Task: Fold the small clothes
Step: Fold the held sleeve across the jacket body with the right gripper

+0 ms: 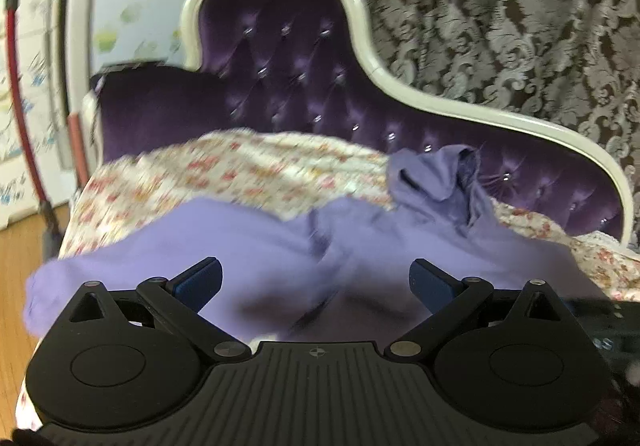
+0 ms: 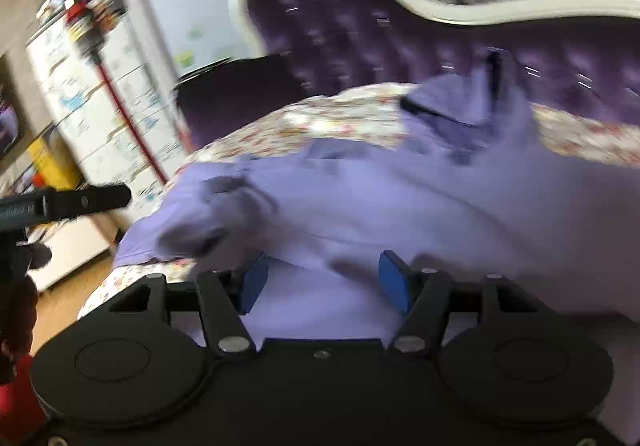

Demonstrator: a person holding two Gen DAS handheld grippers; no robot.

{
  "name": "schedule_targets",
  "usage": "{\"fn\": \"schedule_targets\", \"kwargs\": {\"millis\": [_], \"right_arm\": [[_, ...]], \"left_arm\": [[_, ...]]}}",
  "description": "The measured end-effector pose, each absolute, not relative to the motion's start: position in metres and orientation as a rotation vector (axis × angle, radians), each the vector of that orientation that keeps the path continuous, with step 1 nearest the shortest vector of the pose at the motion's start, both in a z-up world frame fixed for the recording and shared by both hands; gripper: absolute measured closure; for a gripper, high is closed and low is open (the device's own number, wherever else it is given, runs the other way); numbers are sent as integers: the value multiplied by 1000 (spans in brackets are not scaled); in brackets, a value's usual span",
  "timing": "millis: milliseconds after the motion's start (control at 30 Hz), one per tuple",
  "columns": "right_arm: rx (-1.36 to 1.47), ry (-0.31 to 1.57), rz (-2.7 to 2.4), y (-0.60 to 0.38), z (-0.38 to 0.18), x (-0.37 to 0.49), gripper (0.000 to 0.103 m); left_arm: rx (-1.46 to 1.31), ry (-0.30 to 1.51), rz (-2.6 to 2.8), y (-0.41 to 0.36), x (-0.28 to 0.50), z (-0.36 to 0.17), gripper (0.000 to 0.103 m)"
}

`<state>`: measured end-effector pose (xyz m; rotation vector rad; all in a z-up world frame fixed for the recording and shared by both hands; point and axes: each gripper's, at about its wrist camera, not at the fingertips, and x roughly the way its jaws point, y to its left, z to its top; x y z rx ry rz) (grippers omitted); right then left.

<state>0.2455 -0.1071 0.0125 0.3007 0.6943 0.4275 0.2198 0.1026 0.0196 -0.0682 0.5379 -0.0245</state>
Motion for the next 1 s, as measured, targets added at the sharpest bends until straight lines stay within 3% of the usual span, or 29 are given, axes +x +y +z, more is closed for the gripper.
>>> {"fn": "schedule_targets", "kwargs": {"millis": [400,567,667,800,900,1000], "right_arm": [[691,720,205,-204,-38,241,32],[845,557,87,-238,-50,235,33],[869,501,-67,-265,-53,227,34],[848,564,-127,-290,-65,220,51],[830,617,-95,-297,-67,218,50],[709,706,-69,-290,-54,219,42]], "left_arm": [[-19,575,-95,57,265,4,2],[-12,594,-103,48,278,-4,2],[-5,618,-83,45,289,-12,2],[-4,685,-54,46,304,-31,2],[38,772,-28,45,313,-51,2],[91,764,-41,47,309,-68,0]]}}
